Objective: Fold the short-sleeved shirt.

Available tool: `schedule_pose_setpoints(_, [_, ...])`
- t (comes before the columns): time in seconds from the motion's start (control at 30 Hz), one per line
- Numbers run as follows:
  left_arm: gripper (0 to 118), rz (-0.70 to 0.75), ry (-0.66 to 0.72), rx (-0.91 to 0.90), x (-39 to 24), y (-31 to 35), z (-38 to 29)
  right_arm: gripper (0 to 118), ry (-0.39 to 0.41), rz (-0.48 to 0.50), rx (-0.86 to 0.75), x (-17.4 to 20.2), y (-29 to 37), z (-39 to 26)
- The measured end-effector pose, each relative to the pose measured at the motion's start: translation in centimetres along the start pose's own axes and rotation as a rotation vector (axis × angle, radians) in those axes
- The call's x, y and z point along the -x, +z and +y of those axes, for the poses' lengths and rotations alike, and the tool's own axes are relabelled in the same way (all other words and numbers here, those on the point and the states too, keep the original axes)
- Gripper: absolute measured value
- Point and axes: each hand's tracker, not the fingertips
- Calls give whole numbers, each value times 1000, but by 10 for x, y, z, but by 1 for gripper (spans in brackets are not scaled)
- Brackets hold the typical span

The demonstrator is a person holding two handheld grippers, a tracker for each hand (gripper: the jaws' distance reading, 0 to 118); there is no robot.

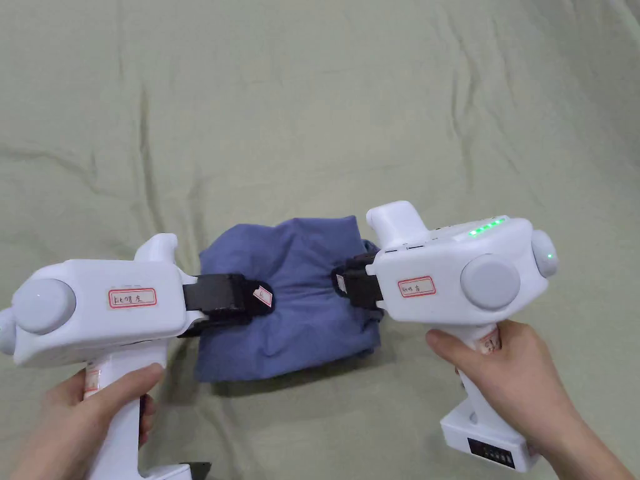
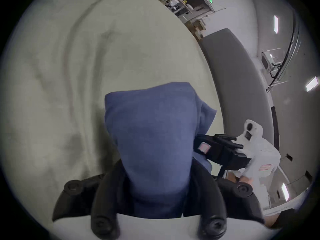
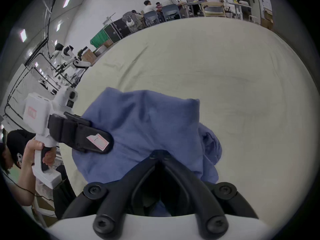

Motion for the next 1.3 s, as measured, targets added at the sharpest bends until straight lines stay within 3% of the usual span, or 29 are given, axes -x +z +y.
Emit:
schedule_pose_setpoints(0.13, [40, 23, -31, -10, -2, 26, 4, 2, 25, -2, -44, 21, 17, 6])
schedule_pose_setpoints(0.4, [40, 277, -83, -43, 49, 137, 27, 2, 82, 45, -124, 80, 37, 27])
schedule_pose_setpoints(0.67, [40, 558, -2, -55, 137, 242, 59, 2, 148, 92, -112, 134, 18, 43])
schedule_pose_setpoints(0.8, [41, 583, 38, -48, 170, 251, 65, 2, 169, 94, -91, 144, 9, 43])
schedule_pose_setpoints(0.83, [48, 577, 57, -46, 178, 249, 65, 2, 172, 94, -86, 144, 7, 42])
schedule_pose_setpoints(0.87, [75, 574, 71, -47, 185, 245, 64, 2, 174, 91, -81, 145, 6, 41])
schedule_pose_setpoints(0.9, [93, 625, 92, -69, 188, 242, 62, 2, 175, 89, -76, 145, 5, 40])
schedule_pose_setpoints(0.93, [100, 701, 76, -92, 188, 239, 59, 2, 174, 87, -74, 144, 4, 40])
schedule_pose_setpoints(1.03, [100, 852, -34, -179, 179, 244, 48, 2, 171, 71, -69, 140, 5, 39])
schedule_pose_setpoints(1.17, [100, 881, -122, -301, 144, 272, 33, 2, 164, 62, -87, 131, 18, 37])
schedule_pose_setpoints(1.2, [97, 850, -122, -342, 130, 280, 28, 2, 161, 58, -96, 129, 22, 37])
schedule_pose_setpoints(1.23, [81, 794, -132, -398, 115, 287, 21, 2, 160, 52, -108, 127, 27, 38])
schedule_pose_setpoints(1.27, [19, 746, -146, -460, 98, 291, 16, 2, 158, 36, -125, 125, 33, 37])
schedule_pose_setpoints(1.3, [0, 754, -140, -515, 84, 288, 11, 2, 157, 25, -137, 123, 37, 37])
